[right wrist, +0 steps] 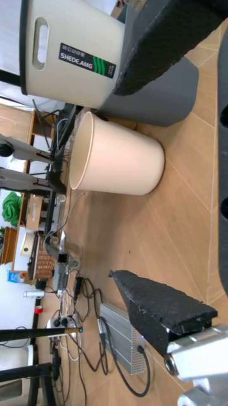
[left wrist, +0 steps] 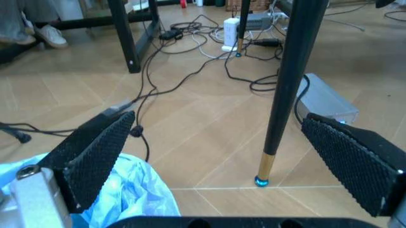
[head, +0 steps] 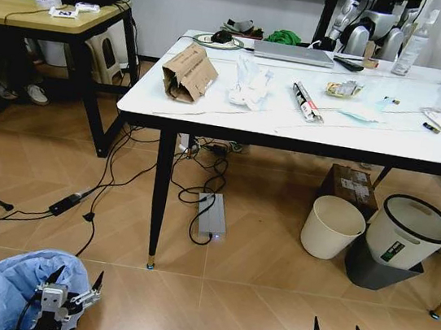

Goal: Pick up the trash bin and place the trash from the table into it.

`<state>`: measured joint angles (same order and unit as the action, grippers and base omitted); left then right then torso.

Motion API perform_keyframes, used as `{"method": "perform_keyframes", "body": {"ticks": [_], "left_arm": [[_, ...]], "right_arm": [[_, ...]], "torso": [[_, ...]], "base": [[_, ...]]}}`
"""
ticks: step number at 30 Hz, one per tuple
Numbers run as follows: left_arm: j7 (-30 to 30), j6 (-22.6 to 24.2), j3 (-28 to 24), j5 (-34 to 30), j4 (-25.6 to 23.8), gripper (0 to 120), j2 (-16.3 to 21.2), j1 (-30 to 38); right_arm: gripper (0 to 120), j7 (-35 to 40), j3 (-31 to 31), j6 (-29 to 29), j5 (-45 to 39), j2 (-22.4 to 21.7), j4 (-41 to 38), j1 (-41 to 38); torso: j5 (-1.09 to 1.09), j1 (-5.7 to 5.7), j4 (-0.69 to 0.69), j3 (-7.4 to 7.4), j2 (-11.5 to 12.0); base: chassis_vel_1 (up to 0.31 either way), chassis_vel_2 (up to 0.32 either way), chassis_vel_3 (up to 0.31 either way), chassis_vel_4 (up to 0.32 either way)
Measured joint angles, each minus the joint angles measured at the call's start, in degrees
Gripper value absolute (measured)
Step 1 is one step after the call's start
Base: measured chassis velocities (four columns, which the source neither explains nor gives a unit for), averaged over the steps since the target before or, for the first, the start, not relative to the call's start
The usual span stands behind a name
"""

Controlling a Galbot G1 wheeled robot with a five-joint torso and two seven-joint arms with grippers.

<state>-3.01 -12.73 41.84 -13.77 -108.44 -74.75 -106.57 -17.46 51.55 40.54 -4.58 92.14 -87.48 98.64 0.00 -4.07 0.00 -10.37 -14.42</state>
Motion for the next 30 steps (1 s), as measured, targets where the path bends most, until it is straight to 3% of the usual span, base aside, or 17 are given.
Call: {"method": "perform_keyframes", "body": {"ticks": [14, 25, 30], "left_arm": [[0.02, -0.19, 3.13, -0.43, -0.32, 100, 0.99, -1.29], [2.28, 3.79, 6.79, -3.64, -1.82, 100, 1.82, -3.11], [5.07, 8.44, 9.74, -5.07, -2.88, 100, 2.92, -3.26]], "right_arm": [[100, 0.01, -0.68, 0.56, 0.01, 0.0, 1.8, -0.52], [100, 0.01, -1.97, 1.03, 0.02, 0.0, 3.4, -1.49], [100, 0.01, -3.51, 1.48, 0.0, 0.0, 4.31, -1.92]], "torso": [[0.01, 0.0, 0.0, 0.18, 0.17], [-0.01, -0.08, 0.0, 0.01, -0.08], [-0.01, -0.1, 0.0, -0.04, -0.15]], "base": [[0.0, 0.0, 0.0, 0.0], [0.0, 0.0, 0.0, 0.0], [0.0, 0.0, 0.0, 0.0]]}}
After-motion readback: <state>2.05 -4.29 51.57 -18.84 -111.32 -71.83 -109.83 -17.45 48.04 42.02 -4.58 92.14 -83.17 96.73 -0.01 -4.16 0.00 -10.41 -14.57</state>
